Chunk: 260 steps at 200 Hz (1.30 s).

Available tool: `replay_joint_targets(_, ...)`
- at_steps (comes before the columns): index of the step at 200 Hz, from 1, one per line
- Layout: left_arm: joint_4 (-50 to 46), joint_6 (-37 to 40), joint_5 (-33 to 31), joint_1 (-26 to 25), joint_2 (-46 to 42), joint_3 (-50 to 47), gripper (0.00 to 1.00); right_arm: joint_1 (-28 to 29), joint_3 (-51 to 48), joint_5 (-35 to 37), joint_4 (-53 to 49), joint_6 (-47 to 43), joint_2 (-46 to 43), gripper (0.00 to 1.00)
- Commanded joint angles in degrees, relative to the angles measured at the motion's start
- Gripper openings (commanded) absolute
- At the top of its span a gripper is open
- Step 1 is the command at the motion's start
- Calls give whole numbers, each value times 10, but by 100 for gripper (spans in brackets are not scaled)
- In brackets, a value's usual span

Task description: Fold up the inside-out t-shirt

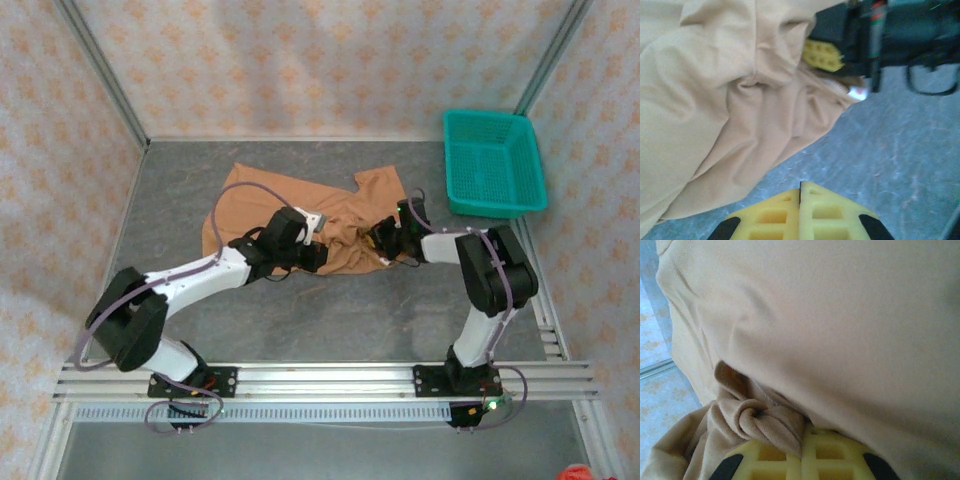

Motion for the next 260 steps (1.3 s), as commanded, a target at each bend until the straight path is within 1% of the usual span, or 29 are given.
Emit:
replay_joint_targets(1, -10, -6, -16, 2, 33, 39, 28, 6, 30, -16, -65, -46, -58, 0)
replay_joint_targets(6, -7, -9, -14, 2, 40, 47, 36, 9, 34, -25, -77, -55, -67, 0)
replay_joint_targets(20, 0, -15, -11, 2, 53, 68, 51, 15, 46, -49, -113, -78, -94, 0)
replay_joint_targets(26, 1, -18, -13, 2, 58, 77, 54, 17, 48, -59, -127, -86, -106, 0)
replay_joint_targets(37, 1, -23, -11, 3, 68, 94, 56, 17, 49, -71, -146, -96, -130, 0)
replay_joint_targets(61, 15, -42, 16, 9, 100, 124, 54, 17, 54, -69, -191, -117, -172, 0)
replay_joint_targets(75, 24, -53, 28, 14, 119, 135, 48, 16, 59, -68, -203, -124, -183, 0)
replay_joint_targets(93, 24, -56, 28, 24, 139, 148, 41, 17, 66, -68, -214, -130, -188, 0)
replay_joint_targets(112, 18, -56, 33, 39, 159, 164, 37, 16, 69, -68, -217, -130, -188, 0)
replay_joint_targets(122, 12, -55, 35, 44, 170, 172, 37, 16, 71, -68, -216, -130, -188, 0)
replay_joint_targets(145, 2, -56, 37, 48, 197, 197, 39, 16, 74, -70, -213, -127, -188, 0)
replay_joint_targets(173, 10, -74, 52, 48, 227, 222, 48, 19, 73, -72, -206, -124, -186, 0)
replay_joint_targets(188, 16, -78, 58, 46, 228, 228, 54, 20, 71, -71, -203, -124, -184, 0)
replay_joint_targets(195, 15, -78, 57, 46, 246, 231, 57, 20, 70, -71, -202, -122, -182, 0)
replay_joint_targets(212, 11, -74, 56, 45, 254, 235, 58, 21, 70, -70, -197, -120, -179, 0)
replay_joint_targets(242, -1, -62, 51, 45, 272, 239, 51, 19, 75, -67, -183, -110, -167, 0)
replay_joint_targets(251, -2, -59, 50, 45, 276, 239, 46, 18, 78, -67, -178, -107, -162, 0)
replay_joint_targets(260, -3, -55, 49, 46, 279, 238, 37, 17, 80, -67, -173, -103, -157, 0)
